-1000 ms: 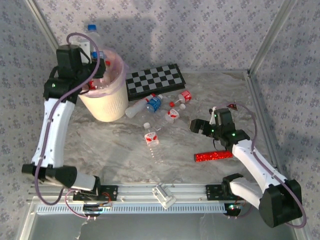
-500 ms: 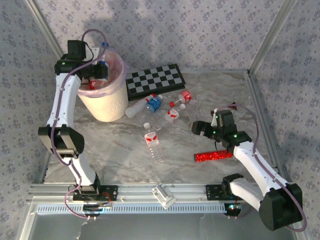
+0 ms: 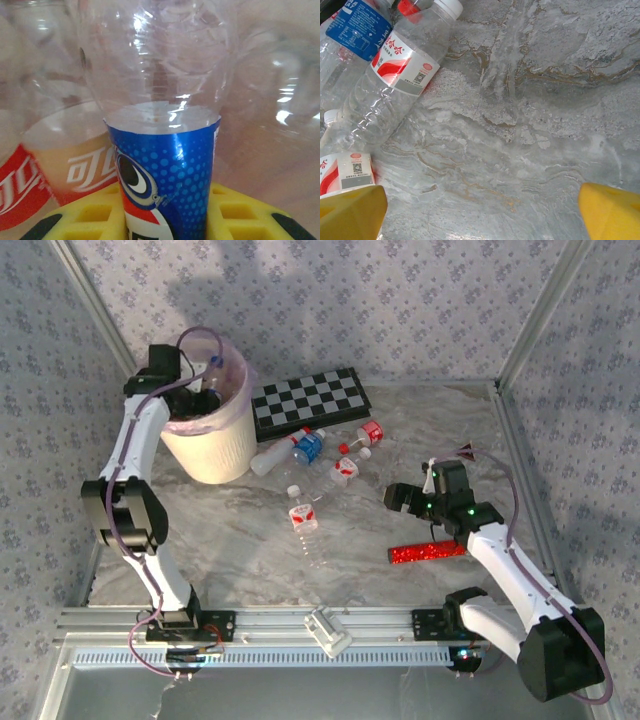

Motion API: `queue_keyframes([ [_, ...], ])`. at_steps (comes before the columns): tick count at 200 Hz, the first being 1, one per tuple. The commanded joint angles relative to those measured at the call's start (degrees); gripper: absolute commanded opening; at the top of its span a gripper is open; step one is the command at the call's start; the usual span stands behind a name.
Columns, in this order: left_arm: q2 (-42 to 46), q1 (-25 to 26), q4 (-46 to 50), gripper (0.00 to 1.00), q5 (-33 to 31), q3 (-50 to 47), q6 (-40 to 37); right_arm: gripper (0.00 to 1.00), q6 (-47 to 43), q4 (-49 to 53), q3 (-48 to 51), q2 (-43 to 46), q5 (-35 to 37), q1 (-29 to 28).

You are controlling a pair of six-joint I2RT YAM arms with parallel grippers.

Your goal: Put the plastic bottles in the bin

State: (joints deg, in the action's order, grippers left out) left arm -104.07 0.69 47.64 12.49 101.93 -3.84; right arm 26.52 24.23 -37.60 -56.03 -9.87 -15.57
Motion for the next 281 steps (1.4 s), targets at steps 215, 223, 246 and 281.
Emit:
queue_keyframes([
  [215, 6.0, 3.2, 2.5, 1.0, -0.8, 6.8, 0.0, 1.0, -0.3, 2.1, -3.8, -6.5, 6.4, -16.4],
  [223, 6.9, 3.5, 2.9, 1.0, -1.3, 6.9, -0.6, 1.0, 0.2, 2.8, -4.7, -7.8, 8.4, -18.8],
  [246, 9.9, 3.9, 4.4, 1.0, -4.0, 6.8, -2.0, 1.0, 0.9, 3.7, -7.2, -10.2, 11.9, -24.7],
  [281, 14.8, 3.8, 5.3, 1.0, -6.9, 7.4, -1.9, 1.0, -0.6, 4.8, -12.5, -16.4, 8.9, -33.2],
])
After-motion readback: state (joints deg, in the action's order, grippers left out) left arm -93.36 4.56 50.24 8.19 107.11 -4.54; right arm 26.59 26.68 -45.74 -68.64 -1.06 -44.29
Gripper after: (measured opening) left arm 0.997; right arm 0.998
